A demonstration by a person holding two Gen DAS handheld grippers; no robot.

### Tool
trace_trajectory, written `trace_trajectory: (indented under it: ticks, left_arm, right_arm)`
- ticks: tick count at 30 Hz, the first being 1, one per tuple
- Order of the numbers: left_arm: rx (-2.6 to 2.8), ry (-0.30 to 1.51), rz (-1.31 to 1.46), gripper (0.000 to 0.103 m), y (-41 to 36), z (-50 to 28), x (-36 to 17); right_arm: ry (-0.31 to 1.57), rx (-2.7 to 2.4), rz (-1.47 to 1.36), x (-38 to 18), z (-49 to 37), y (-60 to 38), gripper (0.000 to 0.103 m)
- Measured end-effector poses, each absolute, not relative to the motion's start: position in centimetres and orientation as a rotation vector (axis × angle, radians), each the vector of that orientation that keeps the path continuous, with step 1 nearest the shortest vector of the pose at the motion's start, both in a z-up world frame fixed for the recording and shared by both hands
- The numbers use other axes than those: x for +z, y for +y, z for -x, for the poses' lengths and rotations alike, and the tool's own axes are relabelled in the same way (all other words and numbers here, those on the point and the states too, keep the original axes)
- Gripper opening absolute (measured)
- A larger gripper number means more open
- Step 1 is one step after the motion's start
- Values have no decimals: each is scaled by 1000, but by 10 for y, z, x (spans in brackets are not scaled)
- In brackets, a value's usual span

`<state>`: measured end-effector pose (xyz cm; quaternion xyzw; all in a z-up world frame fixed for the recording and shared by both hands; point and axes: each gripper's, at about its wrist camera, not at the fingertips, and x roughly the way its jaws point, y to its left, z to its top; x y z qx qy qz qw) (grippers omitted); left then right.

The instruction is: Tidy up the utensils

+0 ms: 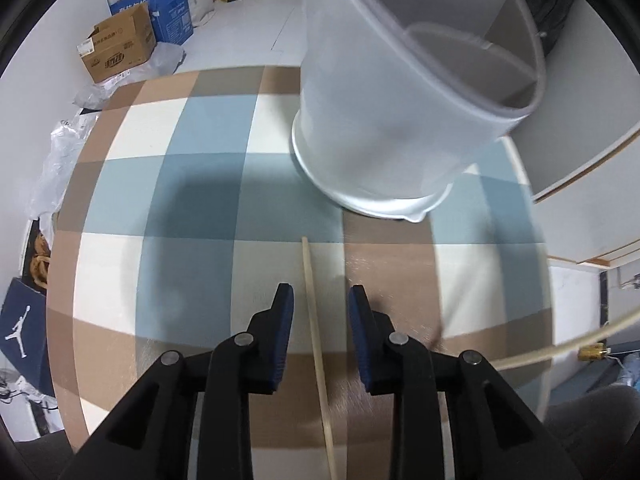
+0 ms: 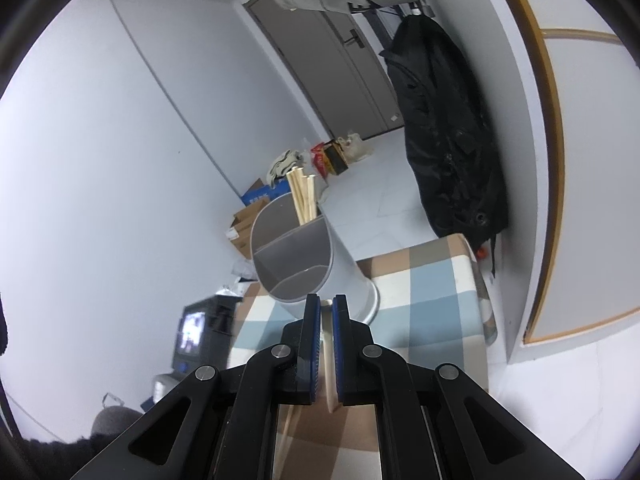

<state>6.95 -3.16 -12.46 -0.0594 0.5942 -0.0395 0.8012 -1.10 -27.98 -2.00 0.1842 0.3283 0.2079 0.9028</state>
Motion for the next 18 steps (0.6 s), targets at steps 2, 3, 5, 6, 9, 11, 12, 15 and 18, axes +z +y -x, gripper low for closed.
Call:
trace_trajectory:
  ticks: [2,3,5,6,9,11,12,15,18]
  left_arm:
    - [-75,1246,111,23,-33,-73,-122]
    - [-72,1254,95,23,-36,-77,-125]
    - [-65,1244,70,22,-39,-80,-125]
    - [-56,1238,41,21,-43,-81,-126]
    - [-76,1228,57,1,-43,-84,-127]
    - [-74,1219,79,0,-39,-83,-127]
    - [-70,1198,82,0,-36,-81,-124]
    - [-77,1130,112,0,-22,-74,-102]
    - [-88,1064,150,0,-14,-65,-79]
  right_arm:
    - [684,429,-394,-22,9,-282,5]
    - [686,430,-402,-23,8,-283,5]
    - [685,432,-409,-23,7,-284,5]
    - [685,433,-413,-23,6,-285,5]
    - [694,433,-422,-26,4,-286,5]
    - [698,433,-425,-26,3,-286,5]
    - [698,432,-423,-26,3,-286,5]
    - [695,433,-415,-26,3,-284,5]
    - [693,433,-403,-26,4,-282,5]
